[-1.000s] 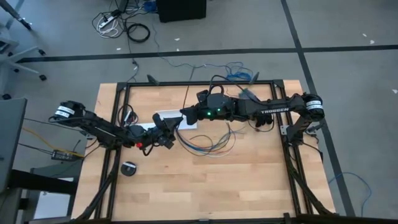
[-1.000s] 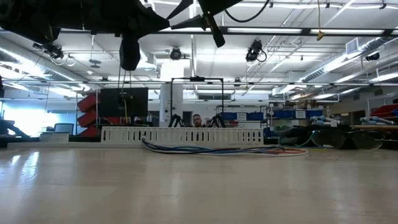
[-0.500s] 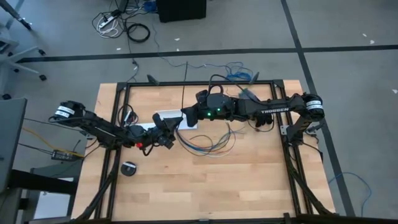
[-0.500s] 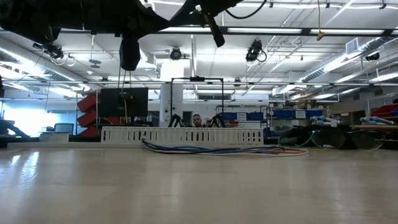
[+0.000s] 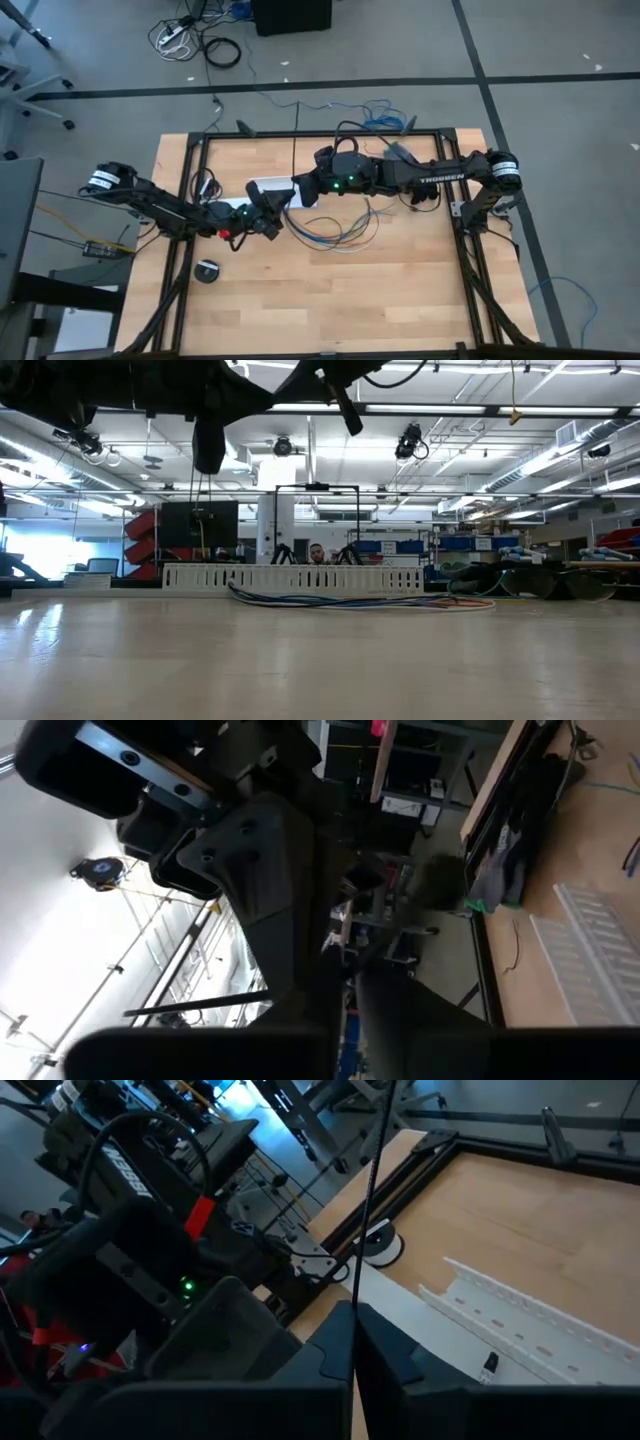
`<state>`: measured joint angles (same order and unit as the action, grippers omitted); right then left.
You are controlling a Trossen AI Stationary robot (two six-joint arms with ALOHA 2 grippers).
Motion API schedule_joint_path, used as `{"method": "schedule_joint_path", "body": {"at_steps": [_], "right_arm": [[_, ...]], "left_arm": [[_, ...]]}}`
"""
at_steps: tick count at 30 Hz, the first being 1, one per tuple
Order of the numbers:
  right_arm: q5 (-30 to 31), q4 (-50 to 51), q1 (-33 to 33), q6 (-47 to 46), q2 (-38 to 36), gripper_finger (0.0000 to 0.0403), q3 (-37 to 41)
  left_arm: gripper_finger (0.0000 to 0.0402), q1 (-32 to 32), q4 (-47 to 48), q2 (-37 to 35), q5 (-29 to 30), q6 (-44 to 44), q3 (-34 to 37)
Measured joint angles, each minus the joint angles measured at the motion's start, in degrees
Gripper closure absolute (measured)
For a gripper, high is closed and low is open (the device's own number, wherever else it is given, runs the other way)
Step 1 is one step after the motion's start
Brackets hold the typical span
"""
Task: Ziptie cables
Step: Wrap the colored wires together using a zip tie
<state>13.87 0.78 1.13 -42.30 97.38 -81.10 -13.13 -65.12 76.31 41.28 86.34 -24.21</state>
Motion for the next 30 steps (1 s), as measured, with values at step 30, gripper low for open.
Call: {"method": "schedule_joint_path", "body": {"at_steps": [30], "right_arm": [[-7.5,-1.2,-1.3,2.1,3.4,0.0402,0.0]], "left_arm": [[0.0401,-0.7,6.5,0.0,1.6,-1.5,0.1]]}}
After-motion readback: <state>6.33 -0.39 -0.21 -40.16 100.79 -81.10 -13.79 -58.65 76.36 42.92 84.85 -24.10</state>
